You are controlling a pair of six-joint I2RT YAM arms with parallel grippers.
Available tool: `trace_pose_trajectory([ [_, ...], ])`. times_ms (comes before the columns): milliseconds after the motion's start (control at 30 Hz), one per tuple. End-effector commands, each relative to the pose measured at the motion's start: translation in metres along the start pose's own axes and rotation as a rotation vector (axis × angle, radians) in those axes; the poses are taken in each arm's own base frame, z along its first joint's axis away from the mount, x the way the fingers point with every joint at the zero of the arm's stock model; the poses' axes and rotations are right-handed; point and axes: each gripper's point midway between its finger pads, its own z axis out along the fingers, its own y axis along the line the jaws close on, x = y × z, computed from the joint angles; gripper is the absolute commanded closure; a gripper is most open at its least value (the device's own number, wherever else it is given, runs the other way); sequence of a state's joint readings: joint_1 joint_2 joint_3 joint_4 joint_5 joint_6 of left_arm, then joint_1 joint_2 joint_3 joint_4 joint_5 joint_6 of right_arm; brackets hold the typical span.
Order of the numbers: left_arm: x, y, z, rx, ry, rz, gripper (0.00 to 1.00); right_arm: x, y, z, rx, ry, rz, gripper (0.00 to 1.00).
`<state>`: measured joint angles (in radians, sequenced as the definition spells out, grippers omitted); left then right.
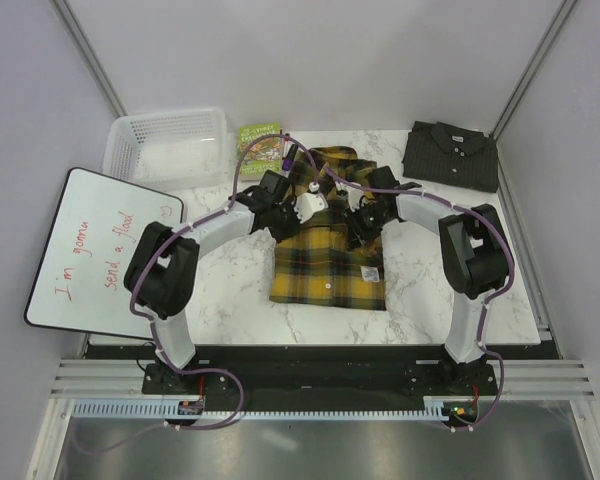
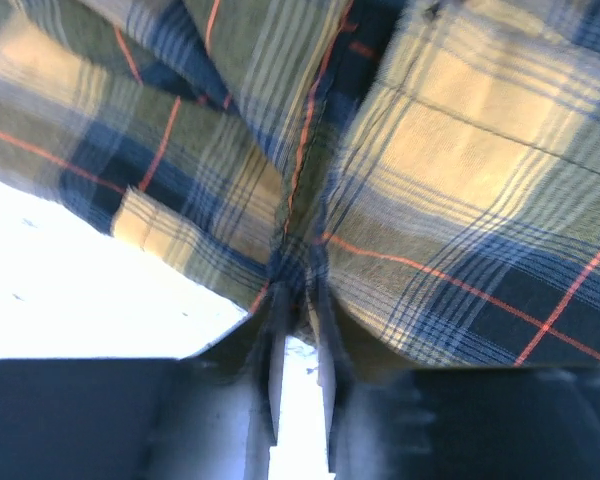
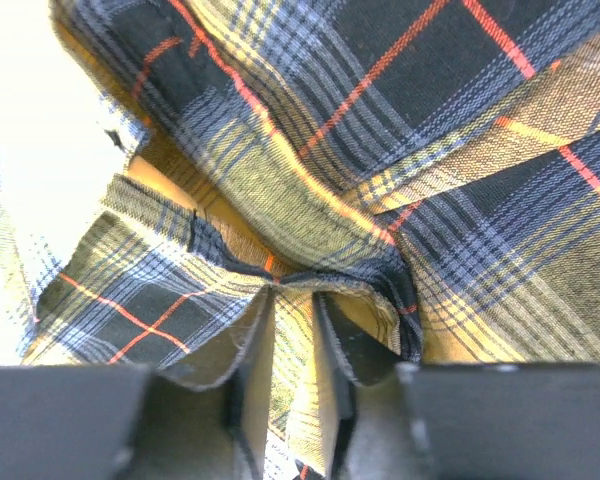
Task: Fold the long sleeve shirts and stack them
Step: Fold the shirt
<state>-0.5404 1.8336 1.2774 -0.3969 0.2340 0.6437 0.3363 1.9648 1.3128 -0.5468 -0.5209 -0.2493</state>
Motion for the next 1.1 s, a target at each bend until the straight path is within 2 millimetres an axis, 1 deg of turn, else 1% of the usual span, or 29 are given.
trace_pose_trajectory([
  [0,-0.029,0.023,-0.031,-0.041,-0.181,-0.125,0.67,-0.042,0.014,-0.031,-0.018,-0.103,-0.067,0.67],
  [100,-0.038,0.015,-0.058,0.030,-0.281,-0.233,0.57,-0.057,0.030,-0.056,-0.049,-0.151,-0.065,0.61],
  [133,-0.046,0.010,-0.076,0.047,-0.319,-0.252,0.55,-0.059,0.033,-0.063,-0.057,-0.160,-0.057,0.60],
  [167,-0.050,-0.003,-0.084,0.118,-0.345,-0.312,0.53,-0.063,0.038,-0.073,-0.066,-0.180,-0.053,0.59],
  [200,-0.053,-0.012,-0.092,0.155,-0.359,-0.345,0.51,-0.058,0.041,-0.078,-0.087,-0.175,-0.008,0.58],
  [233,-0.053,-0.027,-0.101,0.209,-0.367,-0.381,0.46,-0.059,0.057,-0.087,-0.156,-0.201,0.007,0.58],
  [267,-0.062,-0.049,-0.111,0.328,-0.402,-0.453,0.36,-0.044,0.064,-0.085,-0.201,-0.182,0.057,0.57],
  [300,-0.064,-0.063,-0.116,0.387,-0.406,-0.496,0.32,-0.041,0.074,-0.088,-0.243,-0.192,0.102,0.55],
  [333,-0.058,-0.081,-0.118,0.450,-0.397,-0.554,0.26,-0.040,0.097,-0.099,-0.342,-0.222,0.104,0.52],
  [367,-0.067,-0.102,-0.125,0.558,-0.408,-0.626,0.24,-0.033,0.107,-0.101,-0.388,-0.226,0.130,0.45],
  [400,-0.067,-0.113,-0.125,0.596,-0.409,-0.657,0.23,-0.017,0.119,-0.094,-0.447,-0.211,0.210,0.41],
  [433,-0.054,-0.133,-0.119,0.640,-0.379,-0.709,0.20,-0.014,0.134,-0.104,-0.491,-0.240,0.201,0.36],
  [467,-0.067,-0.145,-0.126,0.689,-0.417,-0.720,0.16,0.006,0.140,-0.097,-0.516,-0.218,0.245,0.24],
  [533,-0.060,-0.166,-0.122,0.738,-0.385,-0.774,0.08,0.008,0.157,-0.101,-0.556,-0.249,0.232,0.19],
  [567,-0.063,-0.174,-0.120,0.769,-0.392,-0.760,0.08,0.026,0.165,-0.094,-0.592,-0.215,0.269,0.18],
  [600,-0.062,-0.177,-0.116,0.782,-0.381,-0.776,0.07,0.025,0.171,-0.091,-0.614,-0.236,0.238,0.17],
  [633,-0.056,-0.182,-0.110,0.806,-0.340,-0.847,0.07,0.029,0.176,-0.089,-0.626,-0.225,0.288,0.17],
  [667,-0.050,-0.188,-0.101,0.855,-0.301,-0.886,0.06,0.044,0.174,-0.079,-0.623,-0.201,0.331,0.16],
  [733,-0.041,-0.190,-0.085,0.861,-0.264,-0.924,0.06,0.047,0.169,-0.067,-0.625,-0.200,0.364,0.16],
  [767,-0.036,-0.188,-0.078,0.851,-0.250,-0.944,0.06,0.050,0.166,-0.063,-0.624,-0.187,0.376,0.16],
  [800,-0.025,-0.186,-0.063,0.846,-0.218,-0.983,0.06,0.053,0.162,-0.058,-0.615,-0.170,0.394,0.16],
  [833,-0.018,-0.185,-0.055,0.842,-0.195,-1.030,0.06,0.061,0.155,-0.046,-0.606,-0.130,0.436,0.16],
  [867,-0.010,-0.177,-0.048,0.827,-0.194,-1.069,0.06,0.071,0.148,-0.038,-0.586,-0.092,0.462,0.16],
  [900,0.002,-0.175,-0.035,0.817,-0.157,-1.119,0.06,0.076,0.131,-0.032,-0.547,-0.088,0.505,0.16],
  [933,0.007,-0.170,-0.030,0.802,-0.154,-1.143,0.06,0.090,0.116,-0.017,-0.523,-0.035,0.581,0.20],
  [967,0.015,-0.161,-0.025,0.783,-0.153,-1.178,0.06,0.091,0.093,-0.016,-0.498,-0.041,0.636,0.23],
  [1000,0.019,-0.157,-0.022,0.775,-0.147,-1.196,0.07,0.095,0.084,-0.013,-0.507,-0.021,0.663,0.26],
  [1033,0.027,-0.156,-0.018,0.767,-0.123,-1.227,0.07,0.111,0.075,-0.002,-0.504,0.043,0.706,0.29],
  [1067,0.031,-0.151,-0.017,0.745,-0.126,-1.246,0.07,0.112,0.068,-0.005,-0.503,0.064,0.691,0.30],
])
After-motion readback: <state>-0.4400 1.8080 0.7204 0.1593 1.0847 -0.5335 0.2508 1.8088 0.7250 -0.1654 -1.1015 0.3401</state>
